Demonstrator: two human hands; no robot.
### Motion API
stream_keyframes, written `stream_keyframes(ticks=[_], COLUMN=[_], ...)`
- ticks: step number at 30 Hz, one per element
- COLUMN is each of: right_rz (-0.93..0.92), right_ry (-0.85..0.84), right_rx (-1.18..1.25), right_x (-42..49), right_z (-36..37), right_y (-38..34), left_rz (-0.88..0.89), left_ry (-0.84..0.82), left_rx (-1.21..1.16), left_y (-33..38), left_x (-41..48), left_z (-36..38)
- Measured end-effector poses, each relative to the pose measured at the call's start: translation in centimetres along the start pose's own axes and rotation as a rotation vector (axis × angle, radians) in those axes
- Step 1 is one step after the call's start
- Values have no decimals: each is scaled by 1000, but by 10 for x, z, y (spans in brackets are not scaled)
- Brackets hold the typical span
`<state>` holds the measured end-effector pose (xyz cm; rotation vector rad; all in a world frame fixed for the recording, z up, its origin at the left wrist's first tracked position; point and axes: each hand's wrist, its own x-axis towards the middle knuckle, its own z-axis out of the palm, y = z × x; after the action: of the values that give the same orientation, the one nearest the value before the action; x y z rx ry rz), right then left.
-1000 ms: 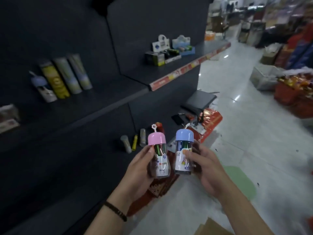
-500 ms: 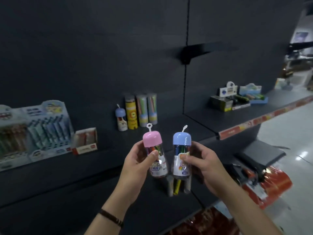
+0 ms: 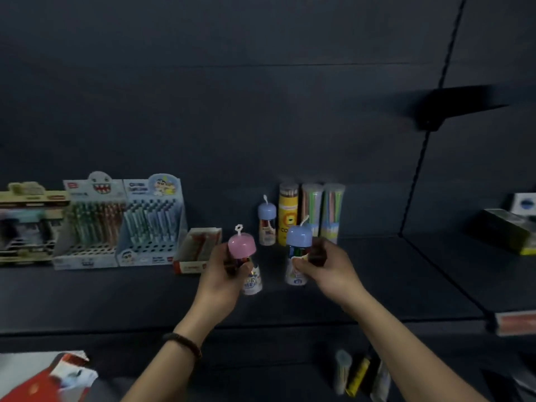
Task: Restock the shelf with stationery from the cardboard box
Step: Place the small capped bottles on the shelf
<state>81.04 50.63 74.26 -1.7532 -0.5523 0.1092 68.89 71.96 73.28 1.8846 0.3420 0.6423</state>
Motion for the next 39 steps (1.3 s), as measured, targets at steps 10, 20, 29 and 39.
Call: stream_keyframes(ticks=[10,20,29,39], right_rz=[-67,-89,-43,8], right_ry=[87,178,184,165], right_rx=[-170,-281,-305,-317], right_x=[73,96,99,92], right_z=[58,92,93,91], right_y=[26,23,23,19], left_rz=[120,142,106,67], left_ry=[-13,-22,8,33], left_rx=[368,333,337,381], left_y=[-31,-45,-58,-53], left_x=[105,156,171,170], left_z=[-1,14,19,27])
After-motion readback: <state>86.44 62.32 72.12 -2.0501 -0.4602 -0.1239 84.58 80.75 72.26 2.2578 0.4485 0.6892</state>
